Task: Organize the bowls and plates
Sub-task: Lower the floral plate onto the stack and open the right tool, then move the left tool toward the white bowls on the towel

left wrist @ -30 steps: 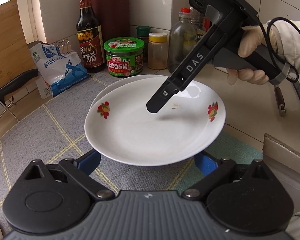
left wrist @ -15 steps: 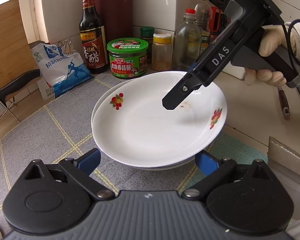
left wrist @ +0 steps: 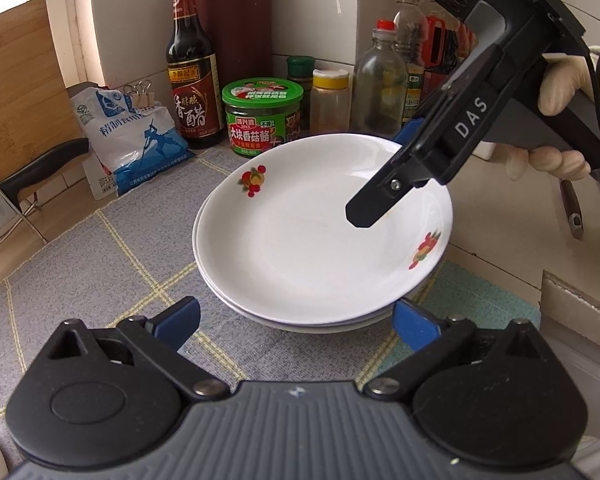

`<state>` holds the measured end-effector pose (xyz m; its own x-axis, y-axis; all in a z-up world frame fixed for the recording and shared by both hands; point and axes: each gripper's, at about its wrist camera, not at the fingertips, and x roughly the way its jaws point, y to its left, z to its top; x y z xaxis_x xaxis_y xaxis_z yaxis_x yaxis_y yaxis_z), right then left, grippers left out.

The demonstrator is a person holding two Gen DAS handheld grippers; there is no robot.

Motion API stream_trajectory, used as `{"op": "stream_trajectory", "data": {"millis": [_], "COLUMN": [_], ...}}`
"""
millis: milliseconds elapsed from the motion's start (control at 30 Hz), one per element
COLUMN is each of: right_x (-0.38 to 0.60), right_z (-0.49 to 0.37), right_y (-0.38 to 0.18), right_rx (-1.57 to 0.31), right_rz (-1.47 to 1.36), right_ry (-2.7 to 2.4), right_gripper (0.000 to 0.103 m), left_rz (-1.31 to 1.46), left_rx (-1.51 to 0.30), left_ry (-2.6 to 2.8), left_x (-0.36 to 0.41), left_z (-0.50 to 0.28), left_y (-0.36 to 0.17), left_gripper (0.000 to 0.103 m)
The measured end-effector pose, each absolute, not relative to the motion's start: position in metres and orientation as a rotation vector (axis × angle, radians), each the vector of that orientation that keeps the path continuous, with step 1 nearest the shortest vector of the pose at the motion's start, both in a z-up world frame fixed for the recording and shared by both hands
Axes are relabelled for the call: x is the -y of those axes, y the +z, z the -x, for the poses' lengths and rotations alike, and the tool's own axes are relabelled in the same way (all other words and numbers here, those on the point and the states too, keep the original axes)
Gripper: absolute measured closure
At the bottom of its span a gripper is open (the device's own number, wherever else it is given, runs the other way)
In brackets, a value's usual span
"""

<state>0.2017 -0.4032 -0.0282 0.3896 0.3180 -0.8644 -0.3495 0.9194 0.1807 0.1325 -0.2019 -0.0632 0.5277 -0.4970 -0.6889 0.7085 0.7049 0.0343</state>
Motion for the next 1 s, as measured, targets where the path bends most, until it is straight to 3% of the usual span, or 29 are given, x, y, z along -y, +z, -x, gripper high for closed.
{"op": "stream_trajectory", "data": {"millis": [267,633,1000], "right_x": [0.398,0.348,0.29], "right_z": [-0.194,-0.159,-0.138], "right_y": [-0.027,0.011,0.038], "right_rx": [-1.084,-0.834,-0.698], "right_rz": [0.115,0.377,0.412], "right_ry": [0.353,0.267,0.365], "right_gripper": [0.0,0.0,0.0], "left_rz": [-0.305,-0.259,-0.216], "left_rx": [-0.612,-0.585,-0.56], "left_ry": [-0.697,-0.587,-0.446], "left_x": [0.185,0.149,0.095], "left_z": [-0.126,-0.121,-0.102], "left_y": [-0.048,-0.032,-0.006], "left_gripper": [0.001,0.001,0.001]}}
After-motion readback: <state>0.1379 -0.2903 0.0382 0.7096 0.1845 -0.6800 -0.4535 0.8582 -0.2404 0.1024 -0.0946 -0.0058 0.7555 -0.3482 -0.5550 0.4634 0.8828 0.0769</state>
